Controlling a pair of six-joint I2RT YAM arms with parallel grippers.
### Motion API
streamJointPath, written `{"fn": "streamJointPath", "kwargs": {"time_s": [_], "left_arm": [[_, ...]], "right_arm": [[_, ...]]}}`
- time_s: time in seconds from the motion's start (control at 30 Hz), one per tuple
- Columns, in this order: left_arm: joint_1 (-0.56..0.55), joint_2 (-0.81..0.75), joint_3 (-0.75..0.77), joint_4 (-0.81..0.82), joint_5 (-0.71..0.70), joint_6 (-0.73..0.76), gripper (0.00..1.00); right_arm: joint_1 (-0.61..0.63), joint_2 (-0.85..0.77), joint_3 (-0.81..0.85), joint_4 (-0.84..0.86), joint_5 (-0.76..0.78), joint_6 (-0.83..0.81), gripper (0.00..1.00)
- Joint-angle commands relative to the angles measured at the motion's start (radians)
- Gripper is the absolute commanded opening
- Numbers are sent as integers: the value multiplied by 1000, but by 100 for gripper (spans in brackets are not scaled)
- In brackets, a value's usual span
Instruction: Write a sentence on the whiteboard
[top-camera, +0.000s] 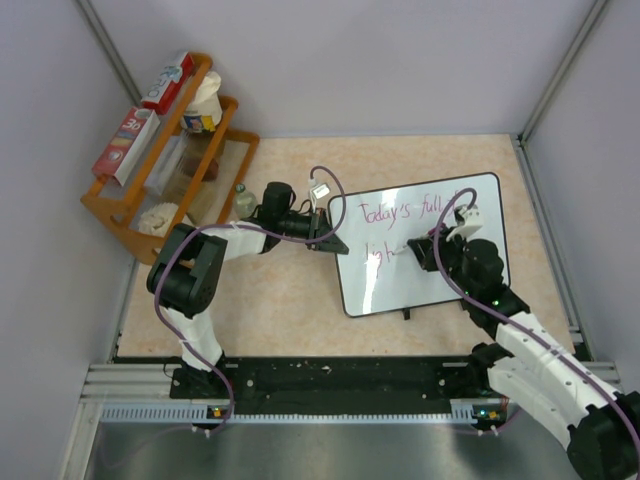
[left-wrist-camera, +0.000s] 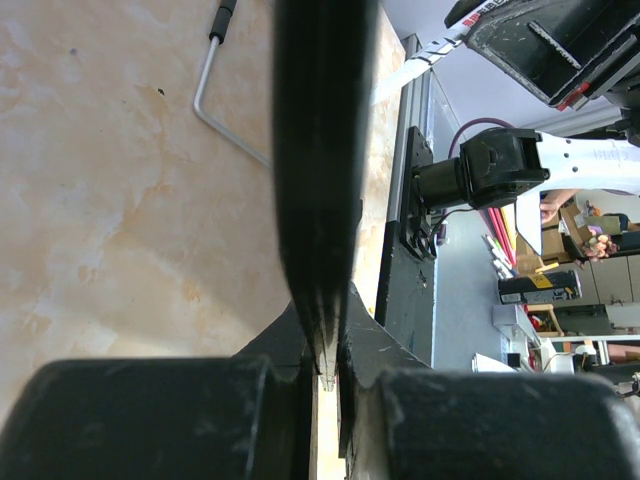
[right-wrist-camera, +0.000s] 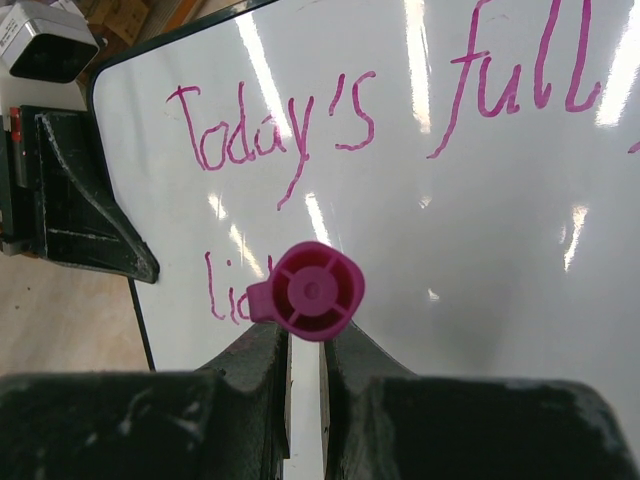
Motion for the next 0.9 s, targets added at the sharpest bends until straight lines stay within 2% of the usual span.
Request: {"fn": "streamJointPath", "kwargs": {"time_s": [0.0,0.57,0.87], "left_arm": [[3,13,-1,-55,-34,62,0],[4,14,-2,-56,-34,62,0],[4,13,-4,-56,-31,64,0]], "right_arm": [[5,-13,-18,-41,23,-29,0],[7,-113,38,-73,-21,15,0],[5,-117,53,0,60,20,0]]}}
